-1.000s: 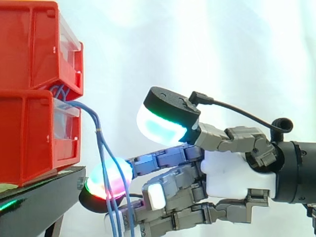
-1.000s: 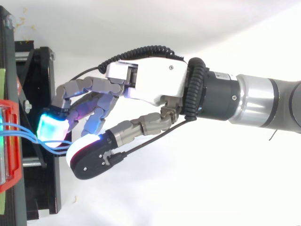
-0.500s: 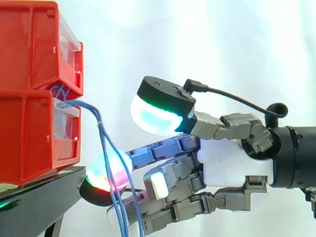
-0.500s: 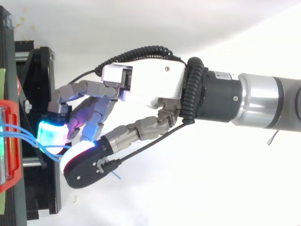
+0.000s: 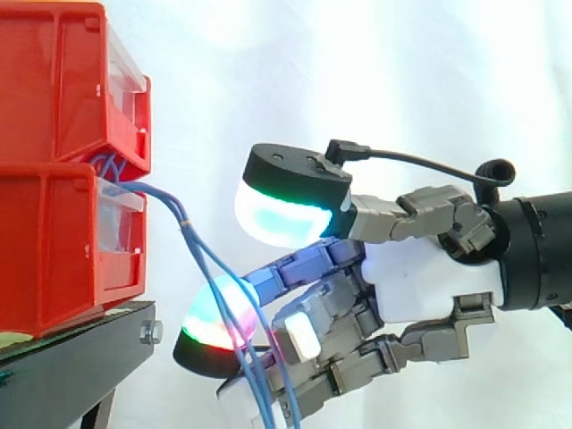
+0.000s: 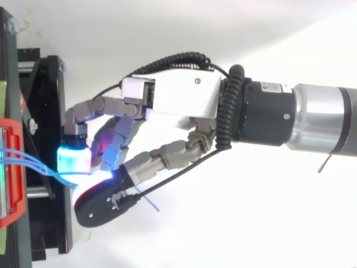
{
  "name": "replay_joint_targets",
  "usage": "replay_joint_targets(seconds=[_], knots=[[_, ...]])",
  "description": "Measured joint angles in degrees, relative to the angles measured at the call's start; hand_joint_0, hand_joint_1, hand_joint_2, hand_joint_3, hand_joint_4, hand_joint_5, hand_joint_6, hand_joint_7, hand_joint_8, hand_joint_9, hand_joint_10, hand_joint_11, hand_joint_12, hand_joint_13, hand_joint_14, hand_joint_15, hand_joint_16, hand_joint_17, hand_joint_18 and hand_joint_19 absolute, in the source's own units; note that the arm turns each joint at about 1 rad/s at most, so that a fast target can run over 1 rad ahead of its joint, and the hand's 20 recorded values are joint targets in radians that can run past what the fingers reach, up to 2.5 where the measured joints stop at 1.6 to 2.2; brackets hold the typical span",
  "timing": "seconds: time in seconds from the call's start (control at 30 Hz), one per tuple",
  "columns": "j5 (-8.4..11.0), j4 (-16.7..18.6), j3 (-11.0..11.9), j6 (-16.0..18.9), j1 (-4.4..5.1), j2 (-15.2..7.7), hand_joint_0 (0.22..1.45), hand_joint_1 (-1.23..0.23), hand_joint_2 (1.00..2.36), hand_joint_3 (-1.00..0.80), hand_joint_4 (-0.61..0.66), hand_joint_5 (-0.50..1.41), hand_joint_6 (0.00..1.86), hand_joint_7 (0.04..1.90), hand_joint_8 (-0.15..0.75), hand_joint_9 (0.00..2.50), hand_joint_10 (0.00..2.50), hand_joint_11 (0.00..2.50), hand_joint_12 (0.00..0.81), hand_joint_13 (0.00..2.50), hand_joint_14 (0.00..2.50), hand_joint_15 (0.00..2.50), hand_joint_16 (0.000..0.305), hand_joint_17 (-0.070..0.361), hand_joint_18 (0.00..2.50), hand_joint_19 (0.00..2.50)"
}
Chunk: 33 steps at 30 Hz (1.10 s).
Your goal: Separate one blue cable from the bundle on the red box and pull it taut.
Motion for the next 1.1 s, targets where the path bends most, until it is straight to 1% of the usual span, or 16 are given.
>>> replay_joint_targets(seconds=[0.07, 0.1, 0.2, 0.23, 0.33, 0.37, 0.4, 0.5, 0.53, 0.6, 0.73, 0.83, 1.03, 1.1], knots=[[0.00, -0.6, 0.5, 0.0, 0.01, 0.0, 0.59, -0.73, 1.00, -0.45, 0.24, -0.04, 0.51, 1.35, 0.240, 1.17, 0.02, 0.61, 0.347, 0.78, 0.02, 0.42, 0.048, 0.109, 0.46, 0.50], [-0.02, -0.9, 0.7, 0.0, 0.01, 0.0, 0.59, -0.73, 1.00, -0.45, 0.24, -0.04, 0.52, 1.33, 0.236, 1.17, 0.02, 0.61, 0.346, 0.78, 0.02, 0.43, 0.048, 0.109, 0.47, 0.50], [-0.06, -1.5, 1.2, 0.0, 0.05, 0.0, 0.59, -0.74, 1.00, -0.44, 0.22, -0.05, 0.58, 1.23, 0.238, 1.16, 0.02, 0.61, 0.347, 0.79, 0.02, 0.43, 0.048, 0.109, 0.47, 0.50], [-0.06, -1.7, 1.2, 0.0, 0.05, 0.0, 0.60, -0.75, 1.01, -0.43, 0.22, -0.06, 0.62, 1.15, 0.245, 1.15, 0.02, 0.60, 0.345, 0.79, 0.02, 0.43, 0.048, 0.109, 0.47, 0.50], [-0.05, -1.9, 1.6, 0.0, 0.05, 0.0, 0.60, -0.75, 1.01, -0.42, 0.20, -0.07, 0.64, 1.13, 0.240, 1.14, 0.02, 0.61, 0.346, 0.79, 0.02, 0.44, 0.048, 0.109, 0.48, 0.51], [-0.04, -2.0, 1.8, 0.0, 0.05, 0.1, 0.60, -0.76, 1.01, -0.41, 0.21, -0.08, 0.68, 1.05, 0.241, 1.13, 0.02, 0.61, 0.349, 0.79, 0.02, 0.44, 0.049, 0.110, 0.49, 0.51], [-0.04, -2.1, 1.9, 0.0, 0.06, 0.2, 0.60, -0.76, 1.01, -0.40, 0.21, -0.08, 0.72, 1.00, 0.244, 1.13, 0.02, 0.61, 0.349, 0.79, 0.02, 0.44, 0.049, 0.110, 0.49, 0.52], [0.03, -2.3, 2.4, -0.1, 0.08, 0.6, 0.60, -0.76, 1.01, -0.33, 0.17, -0.10, 0.78, 0.93, 0.243, 1.10, 0.02, 0.63, 0.350, 0.79, 0.02, 0.45, 0.049, 0.110, 0.49, 0.52], [0.08, -2.4, 2.6, -0.1, 0.08, 0.8, 0.61, -0.76, 1.02, -0.28, 0.16, -0.12, 0.83, 0.90, 0.242, 1.08, 0.02, 0.64, 0.354, 0.79, 0.02, 0.45, 0.049, 0.111, 0.50, 0.52], [0.14, -2.4, 2.8, -0.2, 0.09, 1.1, 0.61, -0.77, 1.02, -0.22, 0.13, -0.13, 0.86, 0.93, 0.245, 1.07, 0.03, 0.66, 0.355, 0.79, 0.02, 0.46, 0.050, 0.112, 0.51, 0.53], [0.26, -2.5, 3.4, -0.2, 0.09, 1.5, 0.62, -0.78, 1.02, -0.18, 0.09, -0.14, 0.90, 0.86, 0.247, 1.06, 0.02, 0.68, 0.356, 0.79, 0.02, 0.47, 0.050, 0.113, 0.52, 0.53], [0.32, -2.5, 3.6, -0.2, 0.07, 1.8, 0.64, -0.80, 1.02, -0.18, 0.07, -0.14, 0.93, 0.82, 0.251, 1.05, 0.02, 0.68, 0.359, 0.80, 0.02, 0.47, 0.051, 0.115, 0.54, 0.53], [0.14, -4.0, 3.7, -0.2, 0.08, 2.1, 0.69, -0.83, 1.02, -0.24, 0.03, -0.15, 0.94, 0.84, 0.244, 1.06, 0.03, 0.70, 0.356, 0.81, 0.02, 0.48, 0.052, 0.116, 0.58, 0.53], [0.09, -4.4, 3.7, -0.2, 0.07, 2.1, 0.70, -0.83, 1.02, -0.24, 0.04, -0.15, 0.94, 0.84, 0.242, 1.07, 0.03, 0.70, 0.356, 0.81, 0.02, 0.48, 0.051, 0.116, 0.58, 0.54]])
